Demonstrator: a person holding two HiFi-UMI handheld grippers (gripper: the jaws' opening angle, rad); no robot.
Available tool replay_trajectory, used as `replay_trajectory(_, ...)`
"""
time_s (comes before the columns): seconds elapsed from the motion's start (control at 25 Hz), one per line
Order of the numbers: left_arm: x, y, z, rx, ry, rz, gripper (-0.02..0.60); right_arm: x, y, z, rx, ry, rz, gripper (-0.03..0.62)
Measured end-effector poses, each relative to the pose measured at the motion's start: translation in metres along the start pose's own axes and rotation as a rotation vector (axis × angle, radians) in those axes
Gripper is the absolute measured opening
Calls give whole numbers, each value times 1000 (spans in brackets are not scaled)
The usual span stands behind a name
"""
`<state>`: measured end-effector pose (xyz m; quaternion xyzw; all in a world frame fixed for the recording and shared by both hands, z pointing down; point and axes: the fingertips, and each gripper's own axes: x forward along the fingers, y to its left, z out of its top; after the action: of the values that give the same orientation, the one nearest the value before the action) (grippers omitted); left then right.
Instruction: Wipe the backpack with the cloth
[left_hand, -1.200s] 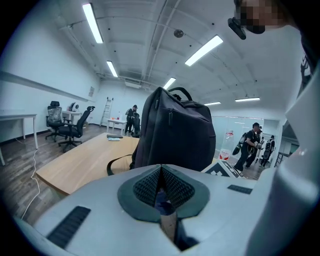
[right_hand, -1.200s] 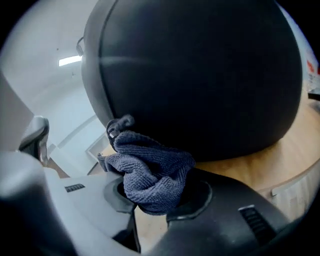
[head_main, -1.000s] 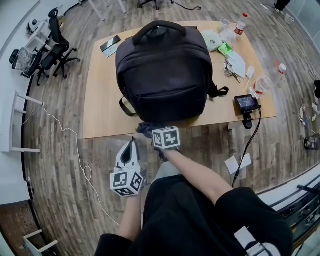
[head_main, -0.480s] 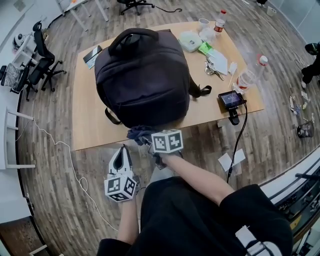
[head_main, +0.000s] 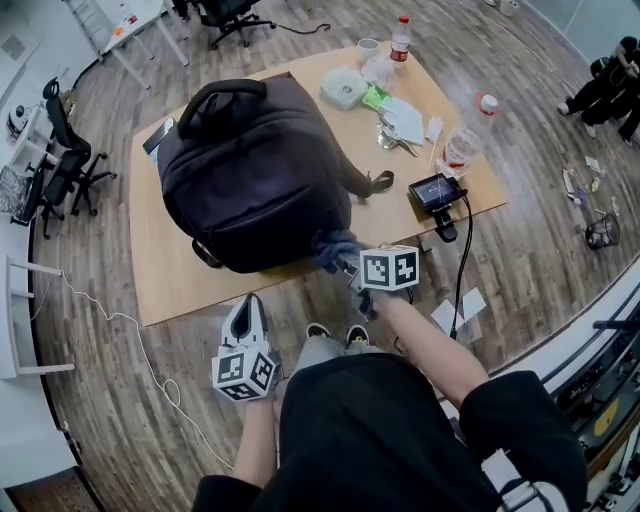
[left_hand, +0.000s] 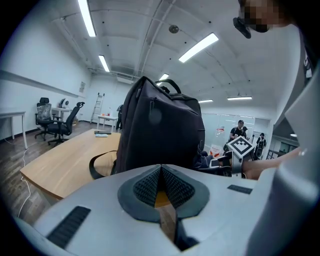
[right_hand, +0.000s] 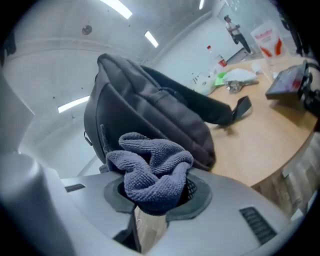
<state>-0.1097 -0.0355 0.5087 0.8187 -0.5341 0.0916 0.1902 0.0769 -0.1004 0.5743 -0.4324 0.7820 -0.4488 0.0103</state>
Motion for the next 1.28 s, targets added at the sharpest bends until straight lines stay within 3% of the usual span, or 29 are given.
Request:
replay_trajectory(0.12,6,-10,2,8,1,-22,17,-17,-1,20,-81,-35,-54,121)
replay_trajectory(0.32,9,-19,-1,-4,0,-35,17,-28,28,36,-226,-11,-71,120)
replay_trajectory(0.52,15,-19,5,7,-24,-45,17,-26,50,39,-105,40,-8,120)
replay_trajectory(0.76,15,-2,0,-17,-37,-41,17,-15,62,35,-42,61,-17,120)
replay_trajectory(1.28,-10,51,-13,-74,-33,65,17,41,118,-7,121,167,118,120)
